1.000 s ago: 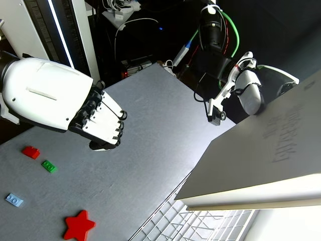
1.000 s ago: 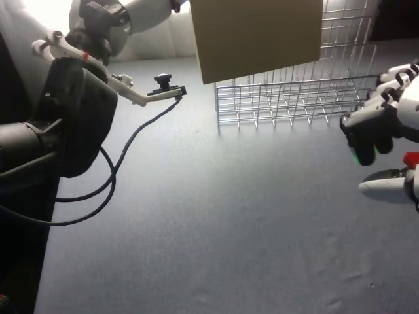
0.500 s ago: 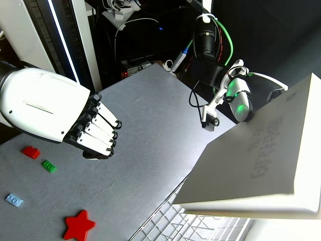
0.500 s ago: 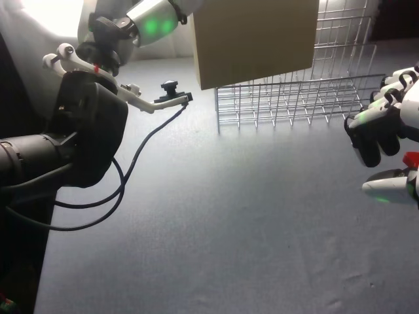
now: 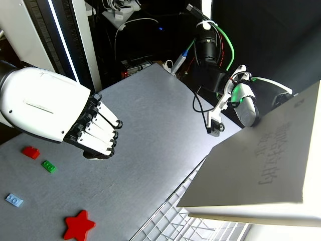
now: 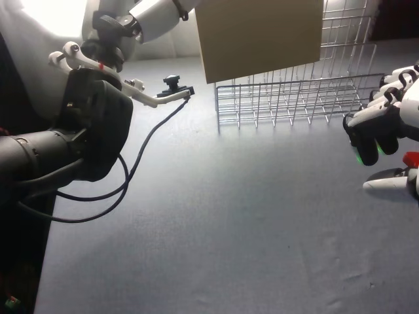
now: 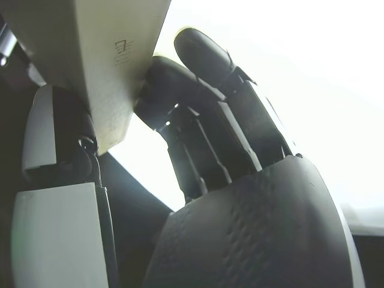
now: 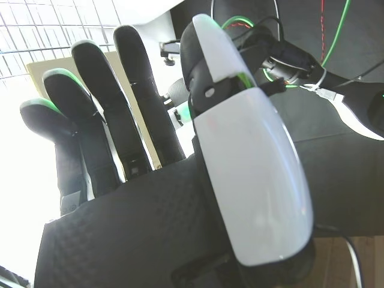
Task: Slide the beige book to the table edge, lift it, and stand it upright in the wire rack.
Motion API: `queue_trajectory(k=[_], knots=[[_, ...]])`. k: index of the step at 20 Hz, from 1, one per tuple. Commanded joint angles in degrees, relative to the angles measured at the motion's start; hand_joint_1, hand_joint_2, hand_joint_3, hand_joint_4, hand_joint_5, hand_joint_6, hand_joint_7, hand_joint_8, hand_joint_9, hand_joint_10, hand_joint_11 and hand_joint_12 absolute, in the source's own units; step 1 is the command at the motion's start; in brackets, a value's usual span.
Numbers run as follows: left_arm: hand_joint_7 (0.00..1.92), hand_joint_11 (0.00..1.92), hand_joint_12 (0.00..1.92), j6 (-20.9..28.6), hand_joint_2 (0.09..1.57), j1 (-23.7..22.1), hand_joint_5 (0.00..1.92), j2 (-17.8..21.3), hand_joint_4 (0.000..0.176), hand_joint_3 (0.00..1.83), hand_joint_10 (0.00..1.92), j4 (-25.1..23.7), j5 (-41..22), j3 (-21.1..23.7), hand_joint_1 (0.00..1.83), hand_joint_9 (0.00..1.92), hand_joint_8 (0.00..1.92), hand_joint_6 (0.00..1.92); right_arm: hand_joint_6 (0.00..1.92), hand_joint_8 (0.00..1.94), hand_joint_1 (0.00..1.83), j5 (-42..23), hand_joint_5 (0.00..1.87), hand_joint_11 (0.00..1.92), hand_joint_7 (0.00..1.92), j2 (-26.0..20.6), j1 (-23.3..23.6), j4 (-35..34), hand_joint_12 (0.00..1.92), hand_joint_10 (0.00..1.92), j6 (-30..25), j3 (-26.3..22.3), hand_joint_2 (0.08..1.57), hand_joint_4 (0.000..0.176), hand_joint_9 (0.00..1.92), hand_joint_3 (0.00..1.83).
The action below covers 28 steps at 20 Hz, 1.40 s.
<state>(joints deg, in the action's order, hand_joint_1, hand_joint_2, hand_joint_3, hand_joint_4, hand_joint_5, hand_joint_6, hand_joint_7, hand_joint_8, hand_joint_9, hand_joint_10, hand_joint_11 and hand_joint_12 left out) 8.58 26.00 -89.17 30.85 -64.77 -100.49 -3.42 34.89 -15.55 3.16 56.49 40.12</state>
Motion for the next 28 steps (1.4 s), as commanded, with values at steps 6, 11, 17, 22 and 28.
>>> queue_trajectory(k=[6, 11, 17, 22, 28], knots=[[1.07, 0.86, 1.28, 2.2, 1.08, -0.7, 0.90, -1.8, 0.000, 0.00, 1.11, -0.8, -6.8, -3.6, 1.39, 1.09, 0.85, 0.87, 1.03, 1.19, 0.48, -6.3, 0.65, 0.39, 0.72, -0.1, 0.7, -0.3, 1.92, 1.56, 0.0, 0.0, 1.23, 0.000, 0.60, 0.00], [1.08, 0.84, 1.30, 2.7, 1.08, -0.7, 0.91, -3.4, 0.000, 0.00, 1.12, -0.8, -6.5, -5.9, 1.39, 1.08, 0.85, 0.84, 1.02, 1.17, 0.46, -6.3, 0.66, 0.38, 0.75, 0.1, 0.7, -0.3, 1.92, 1.54, 0.2, 0.0, 1.22, 0.000, 0.61, 0.00], [1.07, 0.86, 1.28, 3.3, 1.08, -0.1, 0.93, -4.8, 0.000, 0.00, 1.11, -0.8, -6.6, -7.5, 1.39, 1.08, 0.87, 0.79, 1.12, 1.25, 0.45, -6.3, 0.59, 0.40, 0.69, 0.2, 0.7, -0.3, 1.92, 1.61, 0.3, 0.0, 1.23, 0.000, 0.57, 0.00], [1.06, 0.83, 1.30, 4.1, 1.09, -0.4, 0.90, -5.5, 0.000, 0.00, 1.12, -2.1, -5.8, -9.9, 1.39, 1.07, 0.87, 0.88, 1.05, 1.21, 0.45, -6.3, 0.66, 0.39, 0.73, 0.3, 0.7, -0.3, 1.92, 1.55, 0.3, 0.0, 1.23, 0.000, 0.60, 0.00], [1.04, 0.82, 1.30, 4.9, 1.10, 0.3, 0.88, -6.3, 0.000, 0.00, 1.15, -2.3, -6.3, -10.7, 1.39, 1.04, 0.90, 0.90, 1.10, 1.22, 0.51, -6.3, 0.63, 0.40, 0.70, 0.5, 0.8, -0.3, 1.92, 1.53, 0.3, 0.0, 1.22, 0.000, 0.60, 0.00]])
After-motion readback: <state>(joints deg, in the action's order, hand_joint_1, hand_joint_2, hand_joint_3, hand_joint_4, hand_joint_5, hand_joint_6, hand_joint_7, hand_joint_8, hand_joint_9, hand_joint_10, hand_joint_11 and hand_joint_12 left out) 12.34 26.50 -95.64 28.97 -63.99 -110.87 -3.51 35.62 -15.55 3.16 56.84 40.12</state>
